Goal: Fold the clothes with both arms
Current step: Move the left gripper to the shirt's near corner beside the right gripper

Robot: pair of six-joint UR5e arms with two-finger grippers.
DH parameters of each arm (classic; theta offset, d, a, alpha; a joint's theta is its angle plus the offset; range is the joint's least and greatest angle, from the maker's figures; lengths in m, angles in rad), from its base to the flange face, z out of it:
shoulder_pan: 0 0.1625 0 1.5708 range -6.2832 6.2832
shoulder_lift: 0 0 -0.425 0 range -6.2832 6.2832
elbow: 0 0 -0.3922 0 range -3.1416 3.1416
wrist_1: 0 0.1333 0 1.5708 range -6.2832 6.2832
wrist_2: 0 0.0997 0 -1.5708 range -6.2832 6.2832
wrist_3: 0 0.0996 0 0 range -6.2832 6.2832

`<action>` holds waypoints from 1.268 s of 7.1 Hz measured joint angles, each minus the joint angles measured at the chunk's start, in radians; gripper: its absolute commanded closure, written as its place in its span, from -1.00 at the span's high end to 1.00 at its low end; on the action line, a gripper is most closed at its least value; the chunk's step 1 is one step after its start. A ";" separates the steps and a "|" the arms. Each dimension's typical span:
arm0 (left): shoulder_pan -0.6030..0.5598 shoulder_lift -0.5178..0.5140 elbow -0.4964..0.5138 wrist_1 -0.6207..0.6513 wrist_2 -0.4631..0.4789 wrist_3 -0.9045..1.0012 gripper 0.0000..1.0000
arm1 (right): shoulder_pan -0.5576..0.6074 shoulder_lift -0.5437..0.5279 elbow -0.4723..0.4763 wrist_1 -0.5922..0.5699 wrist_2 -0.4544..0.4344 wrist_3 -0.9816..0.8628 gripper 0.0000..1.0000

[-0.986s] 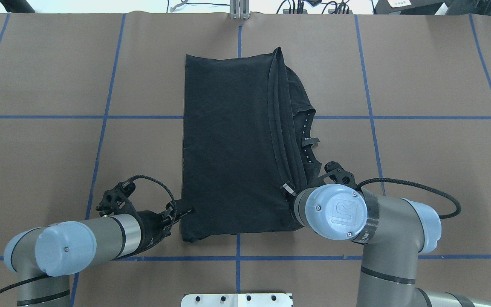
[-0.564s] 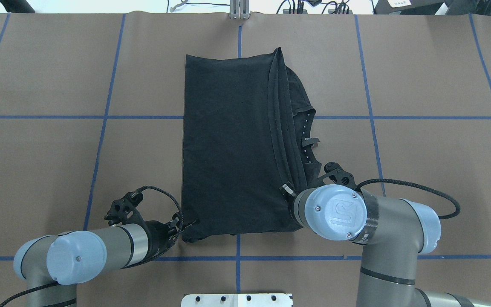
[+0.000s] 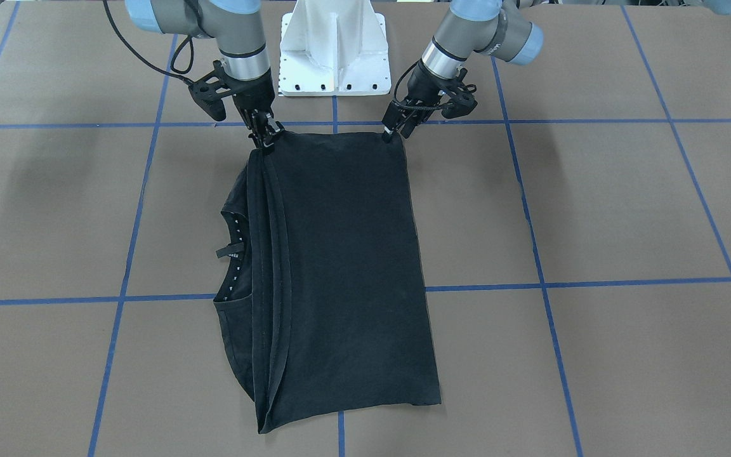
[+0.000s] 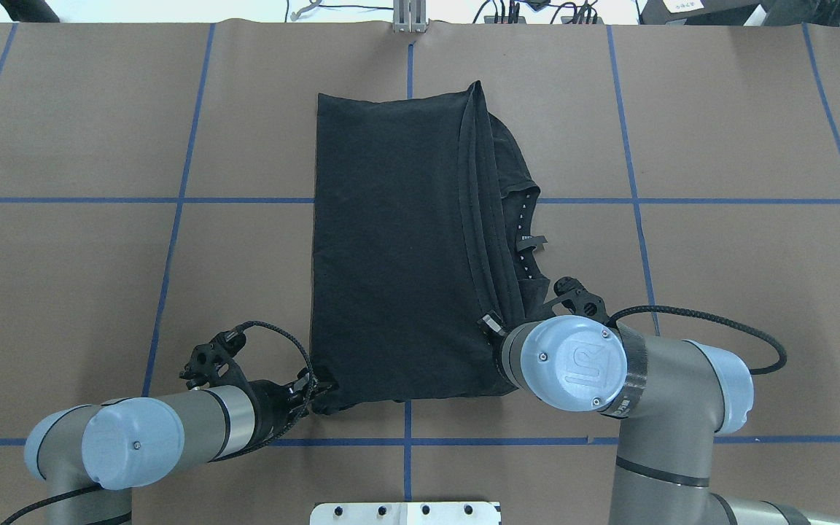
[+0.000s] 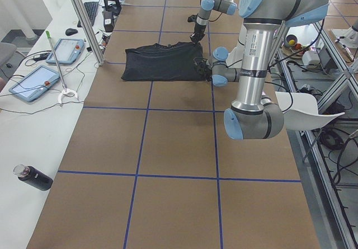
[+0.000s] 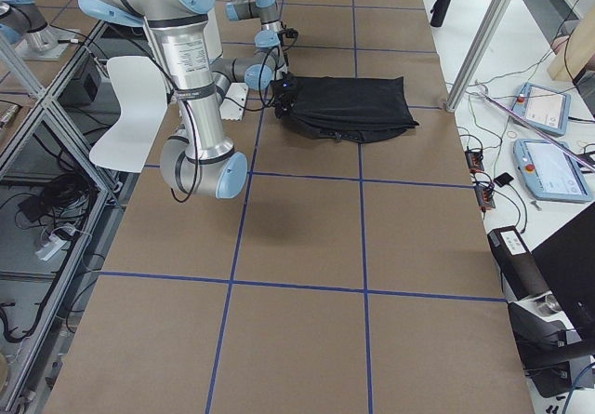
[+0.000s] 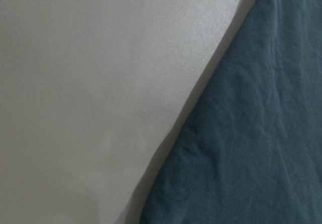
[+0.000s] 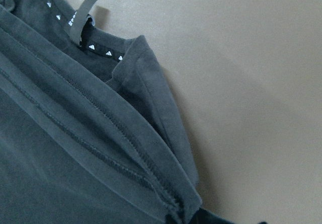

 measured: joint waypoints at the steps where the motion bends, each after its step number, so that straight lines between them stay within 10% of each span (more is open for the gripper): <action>1: -0.001 0.002 0.001 0.000 0.000 0.000 0.01 | 0.000 0.001 0.000 0.000 0.000 0.000 -1.00; 4: 0.001 0.004 0.006 0.000 0.001 -0.025 -1.00 | 0.000 0.004 0.000 0.000 0.001 -0.001 -1.00; 9: -0.006 0.016 -0.048 0.017 -0.001 -0.050 -1.00 | 0.002 0.002 0.001 0.002 0.003 -0.002 -1.00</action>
